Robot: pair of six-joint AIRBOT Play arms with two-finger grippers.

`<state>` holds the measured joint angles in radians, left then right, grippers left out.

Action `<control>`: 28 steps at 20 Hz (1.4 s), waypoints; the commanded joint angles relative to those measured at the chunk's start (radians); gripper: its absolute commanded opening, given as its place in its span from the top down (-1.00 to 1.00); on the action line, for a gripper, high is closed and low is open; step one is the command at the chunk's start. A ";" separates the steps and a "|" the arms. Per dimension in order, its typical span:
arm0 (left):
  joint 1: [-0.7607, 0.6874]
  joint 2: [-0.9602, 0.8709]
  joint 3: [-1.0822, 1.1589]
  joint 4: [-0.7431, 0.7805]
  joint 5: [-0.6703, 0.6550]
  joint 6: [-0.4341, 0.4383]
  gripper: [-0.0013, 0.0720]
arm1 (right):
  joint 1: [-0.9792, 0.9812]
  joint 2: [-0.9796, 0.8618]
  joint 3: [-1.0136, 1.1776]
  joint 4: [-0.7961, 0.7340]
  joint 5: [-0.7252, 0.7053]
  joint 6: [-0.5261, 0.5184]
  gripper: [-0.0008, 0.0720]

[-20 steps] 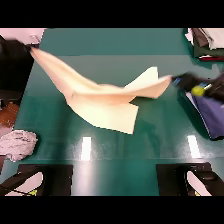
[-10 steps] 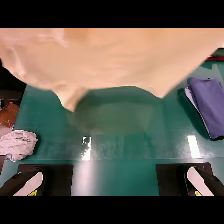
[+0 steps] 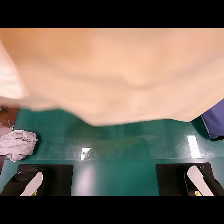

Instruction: Fold the shirts.

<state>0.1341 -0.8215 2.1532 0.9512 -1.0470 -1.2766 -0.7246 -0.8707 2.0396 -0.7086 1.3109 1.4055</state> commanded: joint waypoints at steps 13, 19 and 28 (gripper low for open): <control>-0.005 -0.767 -0.274 -0.070 -0.273 -0.032 0.90 | 0.442 -0.599 -0.335 -0.428 0.122 0.165 0.93; -0.006 -0.888 -0.274 -0.074 0.002 0.052 0.90 | 0.584 -0.761 -0.336 -0.446 -0.303 0.175 0.93; -0.006 -0.896 -0.276 0.094 -0.162 0.178 0.90 | 0.661 -0.779 -0.337 -0.669 -0.281 0.166 0.93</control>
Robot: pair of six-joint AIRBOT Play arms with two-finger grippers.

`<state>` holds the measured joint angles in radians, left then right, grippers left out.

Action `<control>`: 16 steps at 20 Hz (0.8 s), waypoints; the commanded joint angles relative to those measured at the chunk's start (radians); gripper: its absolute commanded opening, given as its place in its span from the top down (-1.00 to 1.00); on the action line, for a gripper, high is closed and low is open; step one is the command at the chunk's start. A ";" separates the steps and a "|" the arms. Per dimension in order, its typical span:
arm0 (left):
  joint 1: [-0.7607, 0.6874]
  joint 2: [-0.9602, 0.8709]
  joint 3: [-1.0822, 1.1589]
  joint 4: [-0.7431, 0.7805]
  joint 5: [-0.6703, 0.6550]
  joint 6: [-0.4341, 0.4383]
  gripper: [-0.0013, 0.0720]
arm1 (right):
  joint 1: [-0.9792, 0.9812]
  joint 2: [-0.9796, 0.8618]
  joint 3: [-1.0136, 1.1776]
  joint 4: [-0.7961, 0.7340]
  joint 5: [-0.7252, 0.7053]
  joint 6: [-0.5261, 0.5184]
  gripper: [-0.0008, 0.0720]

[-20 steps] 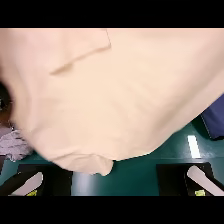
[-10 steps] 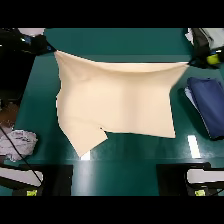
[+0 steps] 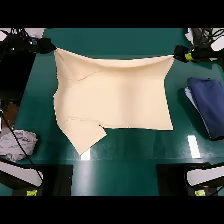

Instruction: Fold the shirts.

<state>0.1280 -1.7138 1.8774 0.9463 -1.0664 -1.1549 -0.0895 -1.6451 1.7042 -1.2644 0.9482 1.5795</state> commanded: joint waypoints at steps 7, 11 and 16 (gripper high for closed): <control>0.000 -0.003 -0.168 0.211 -0.290 0.062 0.90 | 0.078 -0.002 -0.167 -0.175 0.213 -0.026 0.93; 0.000 -0.003 -0.275 0.211 -0.278 0.056 0.90 | 0.081 -0.002 -0.230 -0.137 0.193 -0.026 0.92; 0.004 -0.003 -0.285 0.237 -0.294 -0.069 -0.44 | 0.081 -0.002 -0.233 -0.043 0.222 -0.024 0.04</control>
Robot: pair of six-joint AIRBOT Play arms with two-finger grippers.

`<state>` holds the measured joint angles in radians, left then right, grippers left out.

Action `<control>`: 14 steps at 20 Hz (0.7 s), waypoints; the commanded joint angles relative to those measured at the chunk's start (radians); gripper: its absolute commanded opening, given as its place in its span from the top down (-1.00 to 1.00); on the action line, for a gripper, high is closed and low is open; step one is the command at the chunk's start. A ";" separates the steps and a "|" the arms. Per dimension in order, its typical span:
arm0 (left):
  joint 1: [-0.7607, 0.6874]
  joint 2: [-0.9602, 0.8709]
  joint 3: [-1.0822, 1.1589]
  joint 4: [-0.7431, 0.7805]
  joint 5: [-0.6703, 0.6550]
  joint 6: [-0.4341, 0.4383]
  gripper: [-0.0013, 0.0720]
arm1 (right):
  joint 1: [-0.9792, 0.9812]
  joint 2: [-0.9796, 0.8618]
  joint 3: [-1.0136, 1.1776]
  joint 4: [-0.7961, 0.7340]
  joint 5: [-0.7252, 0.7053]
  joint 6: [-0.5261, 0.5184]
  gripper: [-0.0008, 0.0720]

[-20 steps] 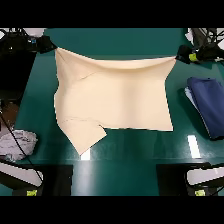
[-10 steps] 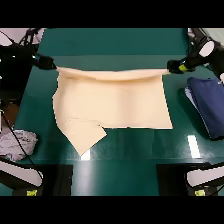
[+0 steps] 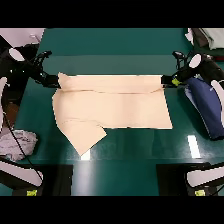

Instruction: Fold the shirts.

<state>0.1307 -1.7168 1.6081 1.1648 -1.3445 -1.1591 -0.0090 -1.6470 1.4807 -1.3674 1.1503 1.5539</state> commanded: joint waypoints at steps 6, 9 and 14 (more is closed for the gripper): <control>0.039 0.050 -0.056 0.111 -0.184 -0.189 -0.52 | -0.039 0.108 -0.012 0.093 0.205 -0.057 -0.26; 0.039 0.243 -0.326 0.100 -0.048 -0.198 -0.52 | -0.043 0.243 -0.088 0.093 0.211 -0.063 -0.26; 0.039 0.573 -0.817 0.034 0.043 -0.196 -0.52 | -0.043 0.429 -0.275 0.095 0.183 -0.063 -0.26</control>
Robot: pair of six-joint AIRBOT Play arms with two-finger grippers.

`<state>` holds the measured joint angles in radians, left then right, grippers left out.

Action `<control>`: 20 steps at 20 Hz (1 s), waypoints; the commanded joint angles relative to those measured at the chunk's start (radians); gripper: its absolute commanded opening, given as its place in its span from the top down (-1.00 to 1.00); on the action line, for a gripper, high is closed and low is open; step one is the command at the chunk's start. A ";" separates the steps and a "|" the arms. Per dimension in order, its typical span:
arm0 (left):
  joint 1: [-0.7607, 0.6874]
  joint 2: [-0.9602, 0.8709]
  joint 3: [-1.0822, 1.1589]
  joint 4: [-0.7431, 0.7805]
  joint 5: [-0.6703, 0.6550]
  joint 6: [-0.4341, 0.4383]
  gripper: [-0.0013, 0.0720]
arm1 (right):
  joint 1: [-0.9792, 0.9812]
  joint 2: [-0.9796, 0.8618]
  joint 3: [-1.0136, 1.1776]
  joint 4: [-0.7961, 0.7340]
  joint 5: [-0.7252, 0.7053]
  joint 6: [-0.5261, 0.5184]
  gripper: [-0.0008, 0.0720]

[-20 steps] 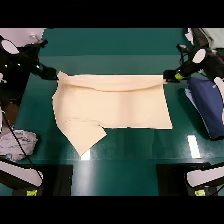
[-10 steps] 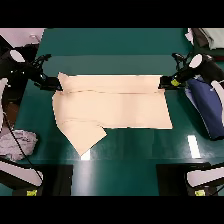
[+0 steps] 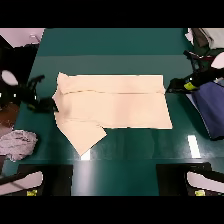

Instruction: Fold the shirts.

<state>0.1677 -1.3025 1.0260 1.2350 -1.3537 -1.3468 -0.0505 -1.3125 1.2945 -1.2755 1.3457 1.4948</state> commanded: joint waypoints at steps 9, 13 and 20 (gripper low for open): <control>0.002 0.266 -0.461 -0.216 0.185 -0.012 -0.52 | -0.001 0.216 -0.202 0.003 -0.070 -0.004 -0.26; 0.001 0.254 -0.461 -0.230 0.219 -0.016 -0.52 | -0.001 0.216 -0.202 0.055 -0.073 -0.004 -0.26; 0.001 0.236 -0.471 -0.218 0.135 -0.015 -0.52 | -0.001 0.216 -0.202 0.054 -0.062 -0.004 -0.26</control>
<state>0.1692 -1.0637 0.5583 1.0100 -1.1988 -1.3628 -0.0513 -1.0973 1.0935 -1.2255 1.2797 1.4902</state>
